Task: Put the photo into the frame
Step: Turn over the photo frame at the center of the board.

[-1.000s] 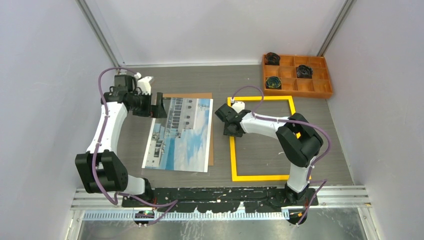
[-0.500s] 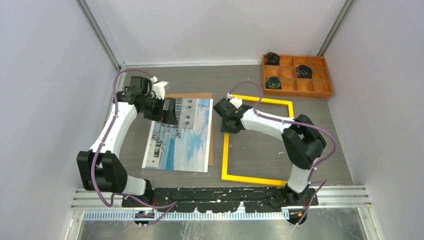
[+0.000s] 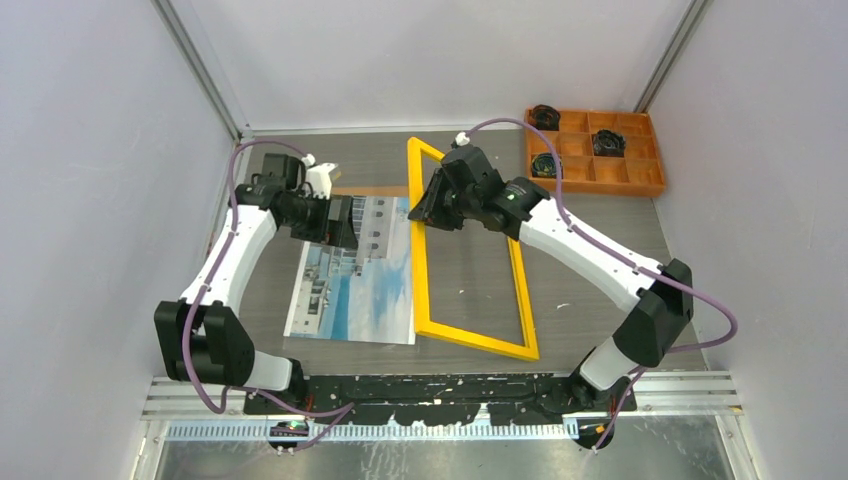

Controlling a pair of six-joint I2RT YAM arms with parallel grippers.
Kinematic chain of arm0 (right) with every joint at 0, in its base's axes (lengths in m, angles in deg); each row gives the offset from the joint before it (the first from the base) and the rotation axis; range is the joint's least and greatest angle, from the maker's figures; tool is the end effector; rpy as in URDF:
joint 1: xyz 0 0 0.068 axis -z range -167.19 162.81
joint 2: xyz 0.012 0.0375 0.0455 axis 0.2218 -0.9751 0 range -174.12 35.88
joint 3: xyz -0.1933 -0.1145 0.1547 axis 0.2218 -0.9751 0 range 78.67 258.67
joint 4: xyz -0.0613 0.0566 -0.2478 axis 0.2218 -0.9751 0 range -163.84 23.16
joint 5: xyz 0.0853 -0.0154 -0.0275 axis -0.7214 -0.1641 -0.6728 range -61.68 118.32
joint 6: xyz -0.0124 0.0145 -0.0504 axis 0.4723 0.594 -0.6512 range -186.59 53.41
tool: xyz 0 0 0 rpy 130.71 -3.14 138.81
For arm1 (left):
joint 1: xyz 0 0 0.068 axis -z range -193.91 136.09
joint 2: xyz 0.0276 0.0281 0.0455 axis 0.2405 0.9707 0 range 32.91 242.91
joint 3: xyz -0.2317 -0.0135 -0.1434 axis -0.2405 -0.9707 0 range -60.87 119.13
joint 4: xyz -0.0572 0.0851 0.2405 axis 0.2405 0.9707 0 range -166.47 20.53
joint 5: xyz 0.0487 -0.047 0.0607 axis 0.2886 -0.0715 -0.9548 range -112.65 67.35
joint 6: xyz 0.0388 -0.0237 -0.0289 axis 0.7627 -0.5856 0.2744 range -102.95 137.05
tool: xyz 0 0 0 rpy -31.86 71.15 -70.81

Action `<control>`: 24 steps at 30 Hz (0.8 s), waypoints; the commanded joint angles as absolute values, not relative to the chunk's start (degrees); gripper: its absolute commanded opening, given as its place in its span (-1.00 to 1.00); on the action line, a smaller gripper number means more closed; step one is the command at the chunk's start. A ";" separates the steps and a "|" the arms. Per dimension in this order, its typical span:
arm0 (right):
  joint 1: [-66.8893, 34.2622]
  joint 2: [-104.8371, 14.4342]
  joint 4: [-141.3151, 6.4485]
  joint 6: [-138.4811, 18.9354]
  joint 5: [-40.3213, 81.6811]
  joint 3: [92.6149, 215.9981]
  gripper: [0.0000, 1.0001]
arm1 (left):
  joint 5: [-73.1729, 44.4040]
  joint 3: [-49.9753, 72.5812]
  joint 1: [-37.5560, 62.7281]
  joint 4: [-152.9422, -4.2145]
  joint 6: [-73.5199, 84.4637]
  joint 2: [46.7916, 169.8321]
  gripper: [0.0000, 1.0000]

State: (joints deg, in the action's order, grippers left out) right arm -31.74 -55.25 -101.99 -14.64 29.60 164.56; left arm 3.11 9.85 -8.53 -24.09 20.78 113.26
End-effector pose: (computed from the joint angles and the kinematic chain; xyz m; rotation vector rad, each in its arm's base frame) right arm 0.2558 0.2507 0.3438 0.1689 2.4195 0.8182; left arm 0.2745 -0.0414 0.2983 0.3540 2.5791 -0.6035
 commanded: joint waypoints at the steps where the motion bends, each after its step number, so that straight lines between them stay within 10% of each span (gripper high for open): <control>1: -31.28 -50.44 -97.88 -10.17 22.78 168.63 -0.93 | 4.63 10.14 -6.94 -27.08 18.56 111.71 1.00; 24: -21.01 -47.68 -69.71 9.53 -0.13 161.09 -0.93 | 3.35 16.85 1.03 -35.29 6.78 109.25 1.00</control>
State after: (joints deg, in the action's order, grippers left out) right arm -21.51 -50.82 -77.67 7.15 4.62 159.66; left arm 3.00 12.61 -0.72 -32.03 9.54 110.25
